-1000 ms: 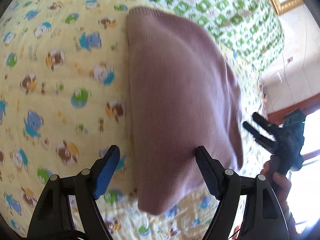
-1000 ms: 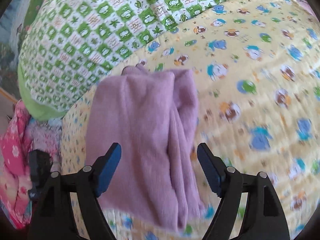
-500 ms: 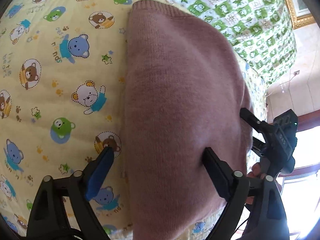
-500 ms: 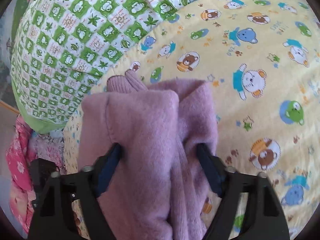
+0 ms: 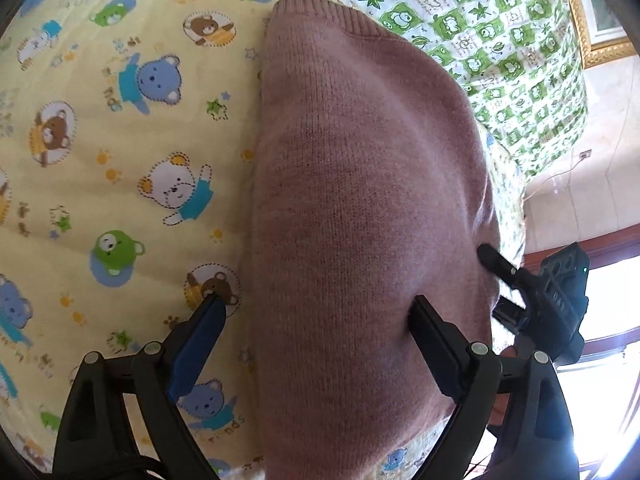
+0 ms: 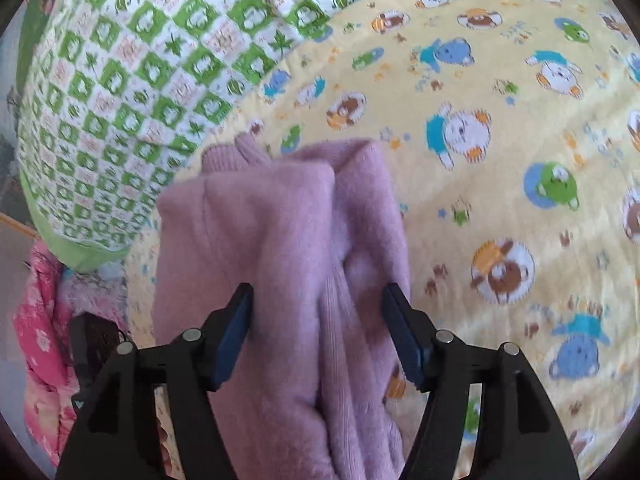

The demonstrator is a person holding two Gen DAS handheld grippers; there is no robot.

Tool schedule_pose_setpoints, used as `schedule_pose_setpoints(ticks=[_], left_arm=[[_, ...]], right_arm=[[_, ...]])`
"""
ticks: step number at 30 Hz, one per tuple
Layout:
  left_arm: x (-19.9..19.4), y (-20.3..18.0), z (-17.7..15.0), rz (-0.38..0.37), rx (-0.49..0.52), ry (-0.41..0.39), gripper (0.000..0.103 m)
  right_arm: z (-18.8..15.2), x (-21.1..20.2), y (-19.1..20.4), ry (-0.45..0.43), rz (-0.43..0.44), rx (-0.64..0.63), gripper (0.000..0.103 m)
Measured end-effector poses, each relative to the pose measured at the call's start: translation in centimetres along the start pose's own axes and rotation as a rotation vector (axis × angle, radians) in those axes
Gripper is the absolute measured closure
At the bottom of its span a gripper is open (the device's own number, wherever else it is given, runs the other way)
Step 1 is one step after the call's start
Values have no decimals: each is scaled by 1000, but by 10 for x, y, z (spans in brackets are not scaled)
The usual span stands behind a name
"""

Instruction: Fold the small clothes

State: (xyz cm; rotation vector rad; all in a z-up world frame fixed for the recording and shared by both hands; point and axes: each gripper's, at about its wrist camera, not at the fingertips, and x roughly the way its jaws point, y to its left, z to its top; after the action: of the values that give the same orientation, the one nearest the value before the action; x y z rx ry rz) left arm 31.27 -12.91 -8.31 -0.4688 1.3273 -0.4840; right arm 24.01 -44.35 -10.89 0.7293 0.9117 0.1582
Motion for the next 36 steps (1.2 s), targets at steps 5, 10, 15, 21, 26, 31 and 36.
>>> schedule_pose_setpoints(ticks=[5,10,15,21,26,31,36], left_arm=[[4,3,0,-8,-28,12,8],[10,-10,4,48,-14,6,9],[22,-19,4,55,-11,21,24],[17,-36,2,39,23,-20,57],[-19,-57,-14,2,86,-92,62],[-78,-60,-23,-15,140,-160,62],[-133,-25,-20,-15,129,-210,62]], right_arm=[[-4,0,7,9,-2,-10,35],[-2,10,7,42,43,-40,34],[-2,14,-2,62,111,-35,37],[-5,11,1,68,170,-56,72],[-15,-10,35,36,253,-113,78],[-32,-24,95,8,328,-181,79],[-49,-15,138,11,371,-200,80]])
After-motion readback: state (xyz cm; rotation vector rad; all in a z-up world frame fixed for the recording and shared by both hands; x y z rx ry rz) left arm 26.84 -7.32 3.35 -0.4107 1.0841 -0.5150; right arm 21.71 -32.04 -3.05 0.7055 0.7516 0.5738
